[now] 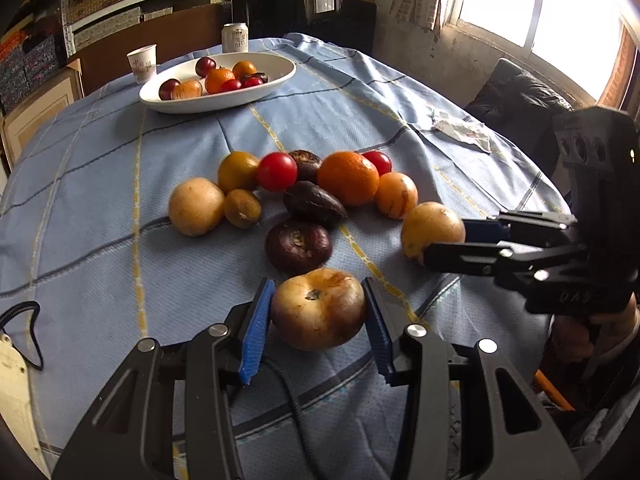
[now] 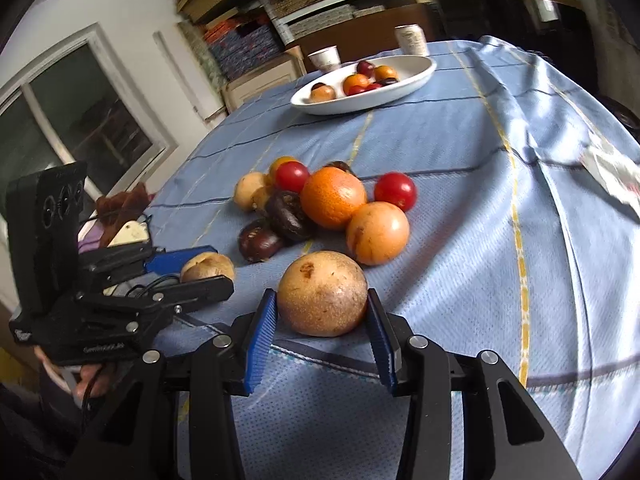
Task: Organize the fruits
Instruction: 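Carry both fruits onto the white plate and open both tools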
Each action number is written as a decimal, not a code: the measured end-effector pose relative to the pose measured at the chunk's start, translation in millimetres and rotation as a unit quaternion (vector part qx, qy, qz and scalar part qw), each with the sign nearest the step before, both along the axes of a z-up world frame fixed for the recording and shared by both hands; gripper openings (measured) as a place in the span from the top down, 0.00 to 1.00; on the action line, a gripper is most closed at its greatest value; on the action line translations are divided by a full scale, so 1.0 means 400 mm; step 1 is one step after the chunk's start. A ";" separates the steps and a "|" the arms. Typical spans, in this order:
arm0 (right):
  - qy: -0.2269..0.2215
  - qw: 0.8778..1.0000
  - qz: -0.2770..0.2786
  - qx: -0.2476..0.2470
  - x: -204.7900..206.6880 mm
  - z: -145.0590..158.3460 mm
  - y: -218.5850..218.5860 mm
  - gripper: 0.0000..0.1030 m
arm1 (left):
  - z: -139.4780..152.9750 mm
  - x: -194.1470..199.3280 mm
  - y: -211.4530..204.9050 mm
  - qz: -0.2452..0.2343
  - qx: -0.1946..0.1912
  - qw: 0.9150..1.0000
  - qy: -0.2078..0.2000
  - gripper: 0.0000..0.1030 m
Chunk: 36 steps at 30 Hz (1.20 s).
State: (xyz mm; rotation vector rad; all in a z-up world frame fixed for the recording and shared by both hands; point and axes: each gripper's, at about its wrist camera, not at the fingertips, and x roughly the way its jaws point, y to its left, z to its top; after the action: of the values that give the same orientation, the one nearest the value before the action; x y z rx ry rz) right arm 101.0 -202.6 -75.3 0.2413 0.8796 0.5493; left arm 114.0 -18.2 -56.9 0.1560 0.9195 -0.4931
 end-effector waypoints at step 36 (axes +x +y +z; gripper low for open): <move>-0.109 0.993 -0.039 -0.033 0.644 0.161 0.050 0.32 | 0.139 0.780 0.082 0.225 -0.008 0.972 -0.067 0.09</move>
State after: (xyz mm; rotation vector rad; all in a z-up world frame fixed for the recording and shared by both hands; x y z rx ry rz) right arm 358.5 -182.6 -11.1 0.1526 0.6714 0.4628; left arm 426.1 14.6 -1.4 -0.0367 0.7875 -0.0676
